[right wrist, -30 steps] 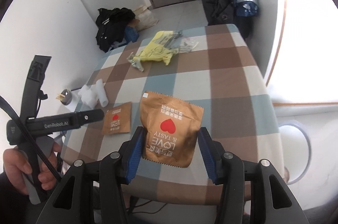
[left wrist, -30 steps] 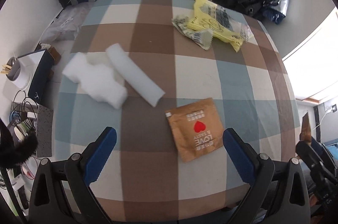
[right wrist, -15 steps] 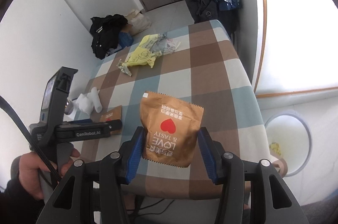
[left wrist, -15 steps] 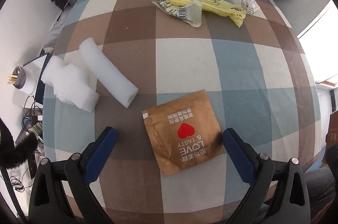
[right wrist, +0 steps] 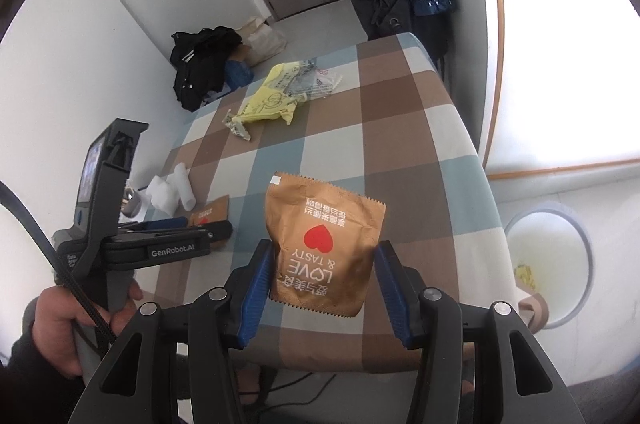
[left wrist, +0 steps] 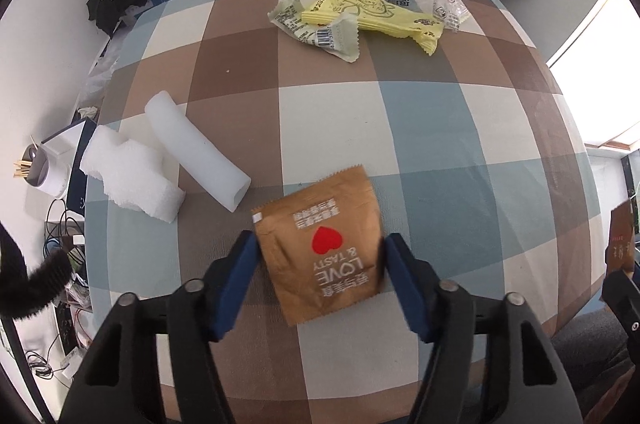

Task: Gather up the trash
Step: 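Carry both brown packets in the grippers over the white bin, then open the right gripper to drop its brown packet into the bin, then open the left gripper to drop its brown packet into the bin, then move both grippers back over the table toward the yellow bag, then lower the right gripper onto the yellow printed bag and close on it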

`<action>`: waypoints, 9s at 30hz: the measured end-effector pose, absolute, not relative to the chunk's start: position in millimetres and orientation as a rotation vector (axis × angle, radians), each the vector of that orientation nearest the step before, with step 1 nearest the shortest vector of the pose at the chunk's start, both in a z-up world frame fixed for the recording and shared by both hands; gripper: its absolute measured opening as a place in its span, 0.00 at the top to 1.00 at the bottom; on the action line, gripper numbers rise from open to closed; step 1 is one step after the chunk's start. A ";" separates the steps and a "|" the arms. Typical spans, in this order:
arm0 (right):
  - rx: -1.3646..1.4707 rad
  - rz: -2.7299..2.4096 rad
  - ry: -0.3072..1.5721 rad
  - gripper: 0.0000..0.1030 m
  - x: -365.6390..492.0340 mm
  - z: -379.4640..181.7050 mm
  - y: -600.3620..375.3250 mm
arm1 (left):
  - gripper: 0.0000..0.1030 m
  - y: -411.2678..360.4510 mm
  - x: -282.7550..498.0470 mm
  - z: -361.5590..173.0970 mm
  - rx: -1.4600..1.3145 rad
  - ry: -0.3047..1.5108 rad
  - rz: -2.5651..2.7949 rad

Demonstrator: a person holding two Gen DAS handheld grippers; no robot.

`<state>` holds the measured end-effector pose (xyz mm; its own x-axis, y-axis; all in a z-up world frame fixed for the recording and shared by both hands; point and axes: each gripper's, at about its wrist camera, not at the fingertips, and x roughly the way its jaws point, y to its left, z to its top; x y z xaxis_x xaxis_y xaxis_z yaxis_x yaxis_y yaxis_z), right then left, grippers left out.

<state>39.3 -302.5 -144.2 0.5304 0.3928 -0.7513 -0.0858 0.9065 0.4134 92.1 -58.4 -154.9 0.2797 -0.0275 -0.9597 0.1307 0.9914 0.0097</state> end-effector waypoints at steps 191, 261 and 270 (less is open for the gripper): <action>0.673 -0.120 0.914 0.11 -9.1 -173.3 -585.8 | 0.31 -309.9 88.0 -91.6 0.152 1.098 -0.568; -0.010 0.215 1.164 0.01 302.4 -155.4 -157.3 | 0.10 101.6 137.5 -64.1 -0.456 0.965 0.081; -0.073 0.178 1.224 0.00 309.5 -182.9 -145.9 | 0.10 104.9 140.4 -65.5 -0.470 0.972 0.053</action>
